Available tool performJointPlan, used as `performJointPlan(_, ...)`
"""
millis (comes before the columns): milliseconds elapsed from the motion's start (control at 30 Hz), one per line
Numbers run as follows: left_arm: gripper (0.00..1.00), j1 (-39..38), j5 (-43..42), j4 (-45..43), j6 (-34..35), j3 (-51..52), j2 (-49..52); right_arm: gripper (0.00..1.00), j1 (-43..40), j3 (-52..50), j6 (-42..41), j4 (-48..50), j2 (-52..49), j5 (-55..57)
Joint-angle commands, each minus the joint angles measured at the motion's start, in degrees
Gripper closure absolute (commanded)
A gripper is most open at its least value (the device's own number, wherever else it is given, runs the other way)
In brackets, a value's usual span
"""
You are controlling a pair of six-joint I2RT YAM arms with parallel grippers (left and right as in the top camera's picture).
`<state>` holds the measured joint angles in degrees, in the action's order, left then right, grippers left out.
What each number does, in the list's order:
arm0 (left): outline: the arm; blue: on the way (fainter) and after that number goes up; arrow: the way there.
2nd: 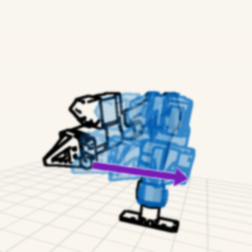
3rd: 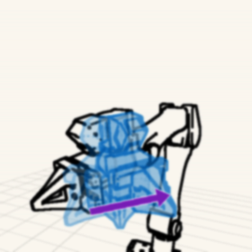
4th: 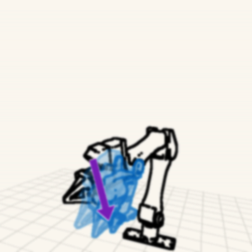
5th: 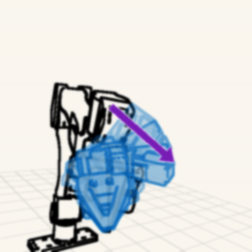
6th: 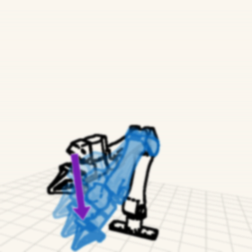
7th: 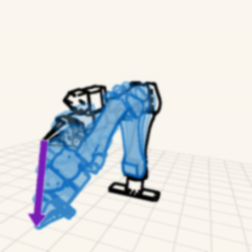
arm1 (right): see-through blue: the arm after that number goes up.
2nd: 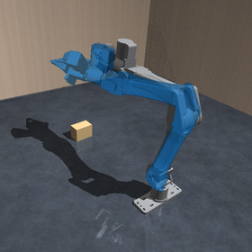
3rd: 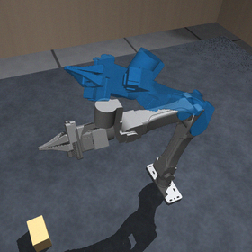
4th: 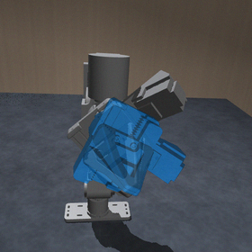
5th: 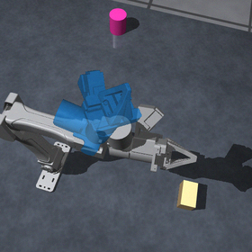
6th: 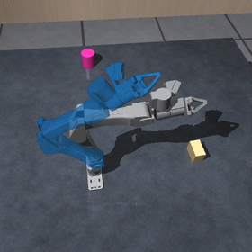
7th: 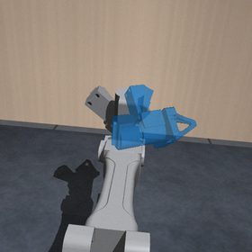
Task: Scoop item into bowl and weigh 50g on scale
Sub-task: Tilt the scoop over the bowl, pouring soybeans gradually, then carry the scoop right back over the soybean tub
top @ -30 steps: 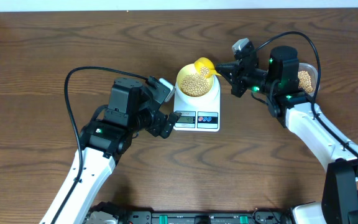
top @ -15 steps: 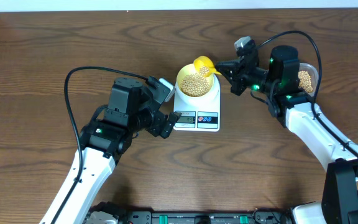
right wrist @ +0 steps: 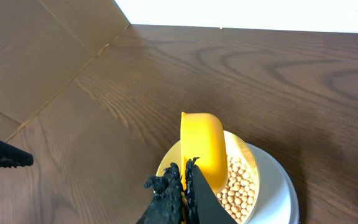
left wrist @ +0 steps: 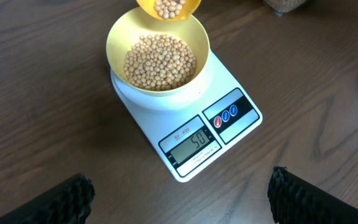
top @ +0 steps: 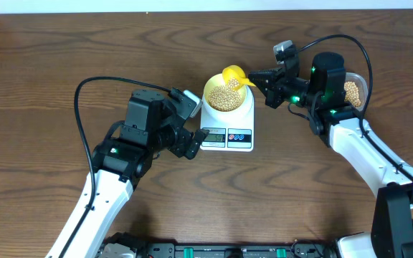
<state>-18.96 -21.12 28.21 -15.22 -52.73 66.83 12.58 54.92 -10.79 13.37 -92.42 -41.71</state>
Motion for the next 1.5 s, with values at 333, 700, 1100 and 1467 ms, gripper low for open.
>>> performJointPlan(333, 0.09, 0.3, -0.7, 0.0, 0.1, 0.1, -0.6, 0.99, -0.2, 0.0, -7.5, 1.7, -0.3, -0.2)
performJointPlan(700, 0.09, 0.3, -0.7, 0.0, 0.1, 0.1, -0.6, 0.99, -6.7, 0.0, -32.9, 4.7, -0.3, -0.2)
performJointPlan(1100, 0.08, 0.3, -0.7, 0.0, 0.1, 0.1, -0.6, 0.99, -18.2, 0.0, -37.6, 4.7, -0.3, -6.1)
performJointPlan(1467, 0.09, 0.3, -0.7, 0.0, 0.1, 0.1, -0.6, 0.99, -28.2, 0.0, -27.4, 2.3, -0.3, -11.4)
